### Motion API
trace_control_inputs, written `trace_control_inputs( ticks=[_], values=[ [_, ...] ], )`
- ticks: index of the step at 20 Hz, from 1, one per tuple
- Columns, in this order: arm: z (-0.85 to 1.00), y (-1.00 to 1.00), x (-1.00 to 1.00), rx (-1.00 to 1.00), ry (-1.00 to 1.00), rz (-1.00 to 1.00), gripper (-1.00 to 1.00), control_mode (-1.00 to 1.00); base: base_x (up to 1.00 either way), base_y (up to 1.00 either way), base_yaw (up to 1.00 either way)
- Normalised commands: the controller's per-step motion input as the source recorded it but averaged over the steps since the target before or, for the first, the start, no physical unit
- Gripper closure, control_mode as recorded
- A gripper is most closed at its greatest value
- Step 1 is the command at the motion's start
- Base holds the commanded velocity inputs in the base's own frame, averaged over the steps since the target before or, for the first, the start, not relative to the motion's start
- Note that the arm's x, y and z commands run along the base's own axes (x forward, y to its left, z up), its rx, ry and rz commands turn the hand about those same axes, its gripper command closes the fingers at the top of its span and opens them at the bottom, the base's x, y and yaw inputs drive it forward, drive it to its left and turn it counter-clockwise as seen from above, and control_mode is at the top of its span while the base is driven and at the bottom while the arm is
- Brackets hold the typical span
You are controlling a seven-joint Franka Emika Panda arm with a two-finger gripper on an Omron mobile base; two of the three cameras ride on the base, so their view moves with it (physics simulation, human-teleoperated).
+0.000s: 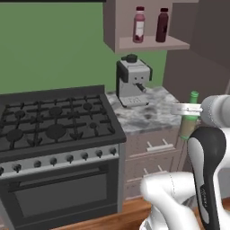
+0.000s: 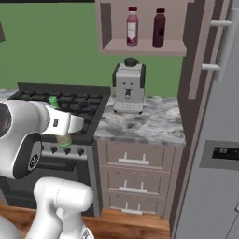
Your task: Sort all alcoholic drinks to one cabinet, and non-alcoholic drinks to the other.
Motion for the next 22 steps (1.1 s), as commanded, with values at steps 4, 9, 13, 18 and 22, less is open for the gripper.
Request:
trace_control_inputs(
  ticks=[4, 9, 13, 18, 22],
  values=[
    [0.0, 0.0, 0.0, 0.0, 0.0, 0.0, 1.0, 1.0, -0.26, 0.67, -0.01],
    [0.0, 0.0, 0.0, 0.0, 0.0, 0.0, 1.0, 1.0, -0.2, 0.73, -0.01],
    [0.0, 0.0, 0.0, 0.0, 0.0, 0.0, 1.0, 1.0, -0.17, 0.74, -0.01],
    [0.0, 0.0, 0.0, 0.0, 0.0, 0.0, 1.0, 1.0, -0.07, 0.71, -0.01],
    [0.0, 0.0, 0.0, 0.0, 0.0, 0.0, 1.0, 1.0, 0.0, 0.67, -0.02]
  ],
)
